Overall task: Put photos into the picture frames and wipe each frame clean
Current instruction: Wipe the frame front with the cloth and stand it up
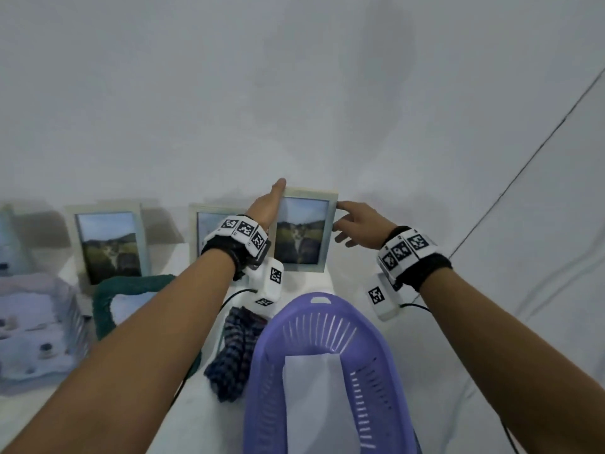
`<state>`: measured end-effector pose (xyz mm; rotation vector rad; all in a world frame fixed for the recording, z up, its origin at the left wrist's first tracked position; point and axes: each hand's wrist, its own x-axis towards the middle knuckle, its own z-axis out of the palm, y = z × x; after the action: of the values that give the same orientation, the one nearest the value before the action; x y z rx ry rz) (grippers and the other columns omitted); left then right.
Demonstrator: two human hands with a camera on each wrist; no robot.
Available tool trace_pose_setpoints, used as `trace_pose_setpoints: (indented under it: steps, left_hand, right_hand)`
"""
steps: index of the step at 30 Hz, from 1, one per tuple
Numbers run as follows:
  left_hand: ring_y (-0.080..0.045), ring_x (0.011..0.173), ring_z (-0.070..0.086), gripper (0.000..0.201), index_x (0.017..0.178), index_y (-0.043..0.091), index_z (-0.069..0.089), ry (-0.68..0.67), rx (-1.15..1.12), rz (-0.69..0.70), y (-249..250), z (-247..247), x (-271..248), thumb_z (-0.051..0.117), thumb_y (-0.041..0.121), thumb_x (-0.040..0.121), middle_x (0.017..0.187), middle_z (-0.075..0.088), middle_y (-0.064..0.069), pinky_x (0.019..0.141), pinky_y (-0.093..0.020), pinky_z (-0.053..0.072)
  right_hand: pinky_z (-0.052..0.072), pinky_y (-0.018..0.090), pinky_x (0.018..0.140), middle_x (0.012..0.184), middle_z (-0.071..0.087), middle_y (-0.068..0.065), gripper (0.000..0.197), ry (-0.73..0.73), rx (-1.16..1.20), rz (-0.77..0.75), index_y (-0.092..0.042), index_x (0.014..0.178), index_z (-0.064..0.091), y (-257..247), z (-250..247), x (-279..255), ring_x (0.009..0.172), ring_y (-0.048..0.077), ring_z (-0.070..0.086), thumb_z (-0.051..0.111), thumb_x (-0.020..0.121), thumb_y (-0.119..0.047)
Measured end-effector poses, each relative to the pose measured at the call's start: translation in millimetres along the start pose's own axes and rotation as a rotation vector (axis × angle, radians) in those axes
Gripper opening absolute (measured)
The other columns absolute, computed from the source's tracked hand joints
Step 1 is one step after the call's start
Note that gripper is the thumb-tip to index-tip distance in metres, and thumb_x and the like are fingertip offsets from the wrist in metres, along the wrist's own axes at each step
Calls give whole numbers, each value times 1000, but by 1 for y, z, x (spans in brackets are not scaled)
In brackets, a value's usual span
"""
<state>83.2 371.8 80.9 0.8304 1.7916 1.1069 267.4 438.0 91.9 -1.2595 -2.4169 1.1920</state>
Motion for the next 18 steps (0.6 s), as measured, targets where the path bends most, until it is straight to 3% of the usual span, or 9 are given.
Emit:
trace_pose_setpoints:
  steps: [8,18]
  left_hand:
    - [-32,141,30,77,151,13,24,71,-51,-121,-26,20,19,33,64,94,157,24,-14,115,-48,27]
    - [-33,142,28,78,152,15,21,10,20,-122,-40,20,26,20,67,94,158,22,-15,116,-47,25]
  right_hand:
    - [55,43,83,114,63,14,48,-110,17,76,-19,141,42,28,9,24,97,30,67,45,94,-11]
    - [56,43,81,117,64,12,54,-142,-20,85,-18,146,34,43,20,27,94,27,67,44,94,-13]
